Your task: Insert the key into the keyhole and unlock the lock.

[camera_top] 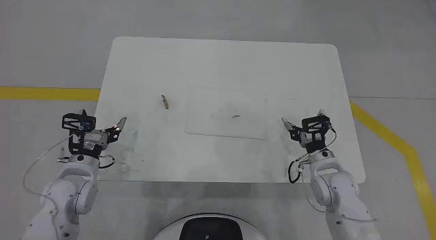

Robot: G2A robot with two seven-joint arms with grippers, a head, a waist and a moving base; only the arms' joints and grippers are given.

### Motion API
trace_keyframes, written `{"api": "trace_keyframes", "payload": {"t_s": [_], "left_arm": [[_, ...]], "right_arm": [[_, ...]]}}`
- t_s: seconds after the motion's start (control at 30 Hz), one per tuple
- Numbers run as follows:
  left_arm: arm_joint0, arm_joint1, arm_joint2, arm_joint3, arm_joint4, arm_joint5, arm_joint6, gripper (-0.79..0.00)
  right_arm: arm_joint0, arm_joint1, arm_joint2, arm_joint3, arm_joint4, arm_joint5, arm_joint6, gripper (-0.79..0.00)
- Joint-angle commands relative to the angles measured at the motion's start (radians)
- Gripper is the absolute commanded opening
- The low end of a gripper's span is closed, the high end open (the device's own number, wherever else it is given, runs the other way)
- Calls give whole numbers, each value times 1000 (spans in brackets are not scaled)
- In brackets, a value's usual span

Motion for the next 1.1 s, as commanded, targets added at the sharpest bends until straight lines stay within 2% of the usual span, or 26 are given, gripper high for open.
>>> {"api": "trace_keyframes", "payload": {"t_s": [0.0,0.1,0.17,0.3,0.37,0.43,0.47,0.5,0.53,0.57,0.63,0.7,0.87,0.93,0.97,1.07], "left_arm": [[0,0,0,0,0,0,0,0],[0,0,0,0,0,0,0,0],[0,0,0,0,0,0,0,0],[0,0,0,0,0,0,0,0],[0,0,0,0,0,0,0,0],[0,0,0,0,0,0,0,0],[0,0,0,0,0,0,0,0],[0,0,0,0,0,0,0,0],[0,0,0,0,0,0,0,0],[0,0,0,0,0,0,0,0],[0,0,0,0,0,0,0,0],[0,0,0,0,0,0,0,0],[0,0,0,0,0,0,0,0],[0,0,0,0,0,0,0,0],[0,0,0,0,0,0,0,0],[0,0,0,0,0,0,0,0]], "right_arm": [[50,-2,-44,13,-3,-53,36,0],[117,-4,-106,32,20,-176,92,0],[172,-3,-144,66,53,-317,156,0],[283,-3,-200,154,141,-518,236,0],[324,-3,-226,181,154,-586,272,0],[357,-5,-249,206,175,-608,304,0],[375,-7,-258,219,178,-604,328,-65],[393,-9,-268,230,179,-588,351,-188],[409,-11,-282,242,183,-577,371,-354],[427,-13,-293,253,181,-569,391,-437],[459,-17,-314,275,165,-537,426,-456],[483,-21,-334,290,159,-514,443,-520],[522,-25,-366,299,144,-511,479,-616],[533,-26,-378,302,136,-509,492,-702],[538,-26,-383,304,133,-507,497,-776],[552,-27,-395,311,118,-500,521,-785]]}}
